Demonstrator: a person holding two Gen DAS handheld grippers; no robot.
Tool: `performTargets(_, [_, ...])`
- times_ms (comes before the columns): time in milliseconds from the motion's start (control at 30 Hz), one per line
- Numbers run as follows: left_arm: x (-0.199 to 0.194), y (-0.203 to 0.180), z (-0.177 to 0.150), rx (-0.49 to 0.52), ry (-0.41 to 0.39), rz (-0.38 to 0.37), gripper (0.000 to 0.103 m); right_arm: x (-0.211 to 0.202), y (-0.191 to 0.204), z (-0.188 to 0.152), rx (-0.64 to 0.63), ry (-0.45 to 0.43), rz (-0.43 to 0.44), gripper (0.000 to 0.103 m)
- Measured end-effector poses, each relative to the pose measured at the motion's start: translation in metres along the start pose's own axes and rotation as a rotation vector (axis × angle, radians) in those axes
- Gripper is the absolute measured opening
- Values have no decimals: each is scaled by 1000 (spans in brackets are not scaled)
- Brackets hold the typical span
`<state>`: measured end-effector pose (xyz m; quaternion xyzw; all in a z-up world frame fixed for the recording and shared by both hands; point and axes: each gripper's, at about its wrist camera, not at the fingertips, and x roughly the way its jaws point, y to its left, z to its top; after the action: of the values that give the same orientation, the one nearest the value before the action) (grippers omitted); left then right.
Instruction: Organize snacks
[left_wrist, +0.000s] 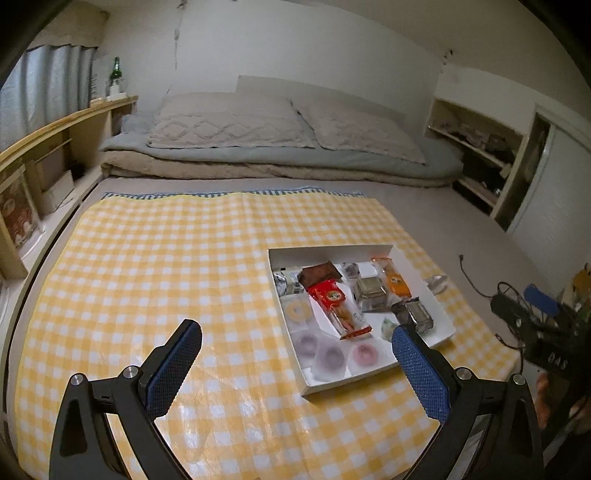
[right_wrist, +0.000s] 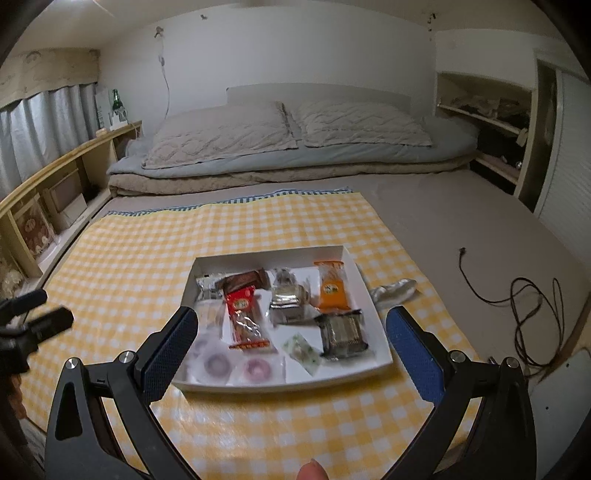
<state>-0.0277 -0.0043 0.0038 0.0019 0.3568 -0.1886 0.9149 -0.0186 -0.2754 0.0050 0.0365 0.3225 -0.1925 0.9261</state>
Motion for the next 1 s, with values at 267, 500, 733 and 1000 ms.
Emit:
performTargets(267, [-16, -21, -35, 57, -64, 69, 103, -17, -5, -32, -13, -22, -24, 103])
performTargets(500, [-14, -38, -66, 96, -86, 145, 103, -30, -7, -51, -15, -56, -32, 103])
performTargets(733, [-17, -43, -86, 112, -140, 201, 103, -39, -2, -63, -42, -102, -51, 103])
performTargets(1000, [-17, -42, -95, 108, -150, 211, 103, -42, 2, -65, -59, -124, -60, 103])
